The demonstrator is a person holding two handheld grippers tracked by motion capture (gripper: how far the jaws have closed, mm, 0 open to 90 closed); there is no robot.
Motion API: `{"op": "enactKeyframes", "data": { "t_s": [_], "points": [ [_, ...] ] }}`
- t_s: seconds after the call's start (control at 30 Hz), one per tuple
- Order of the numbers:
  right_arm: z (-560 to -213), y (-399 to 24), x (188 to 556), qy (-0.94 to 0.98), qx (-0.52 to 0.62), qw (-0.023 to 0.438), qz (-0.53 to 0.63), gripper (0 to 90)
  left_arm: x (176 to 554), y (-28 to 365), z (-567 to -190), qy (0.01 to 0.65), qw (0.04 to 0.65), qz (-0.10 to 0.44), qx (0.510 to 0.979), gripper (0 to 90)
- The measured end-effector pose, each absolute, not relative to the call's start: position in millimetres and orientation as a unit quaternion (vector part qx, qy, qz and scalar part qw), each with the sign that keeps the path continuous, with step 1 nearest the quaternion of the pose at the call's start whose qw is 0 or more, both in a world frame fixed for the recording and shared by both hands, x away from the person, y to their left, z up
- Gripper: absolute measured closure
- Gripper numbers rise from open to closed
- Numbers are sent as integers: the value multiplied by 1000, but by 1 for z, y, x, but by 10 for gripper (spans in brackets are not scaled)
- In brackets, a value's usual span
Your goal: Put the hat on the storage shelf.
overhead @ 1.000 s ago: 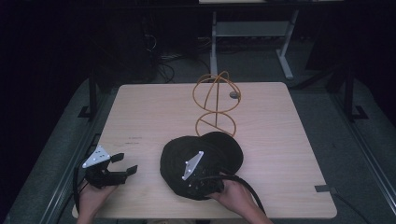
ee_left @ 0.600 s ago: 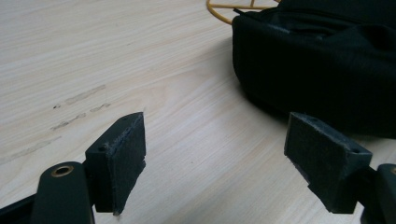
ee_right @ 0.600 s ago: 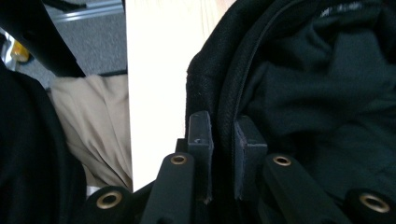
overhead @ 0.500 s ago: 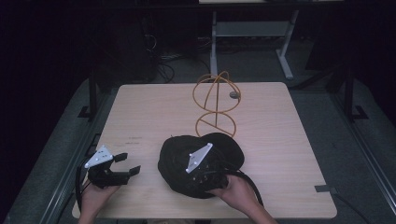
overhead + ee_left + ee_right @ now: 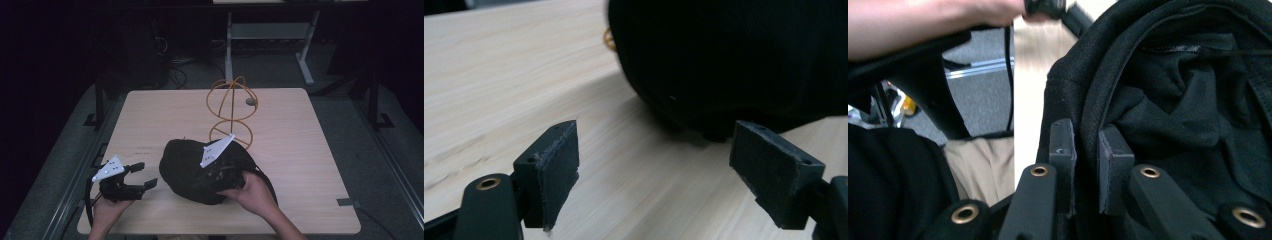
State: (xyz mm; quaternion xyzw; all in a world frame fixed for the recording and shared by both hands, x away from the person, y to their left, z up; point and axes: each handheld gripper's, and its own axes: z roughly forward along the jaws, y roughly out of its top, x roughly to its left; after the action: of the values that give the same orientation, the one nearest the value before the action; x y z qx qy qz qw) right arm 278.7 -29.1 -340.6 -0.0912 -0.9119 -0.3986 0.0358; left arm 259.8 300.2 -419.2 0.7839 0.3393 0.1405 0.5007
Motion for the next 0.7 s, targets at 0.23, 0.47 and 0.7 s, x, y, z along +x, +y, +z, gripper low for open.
{"op": "enactKeyframes", "data": {
  "t_s": [0.23,0.47,0.7],
  "points": [
    [-314,-32,283,-897,-87,38,-431,796,254,286,-406,305,542,136,771,190],
    [-297,-36,285,-894,-81,42,-438,796,255,277,-391,280,570,142,759,166],
    [-286,-39,285,-894,-65,46,-440,796,266,275,-383,273,571,142,761,165]
  ]
}}
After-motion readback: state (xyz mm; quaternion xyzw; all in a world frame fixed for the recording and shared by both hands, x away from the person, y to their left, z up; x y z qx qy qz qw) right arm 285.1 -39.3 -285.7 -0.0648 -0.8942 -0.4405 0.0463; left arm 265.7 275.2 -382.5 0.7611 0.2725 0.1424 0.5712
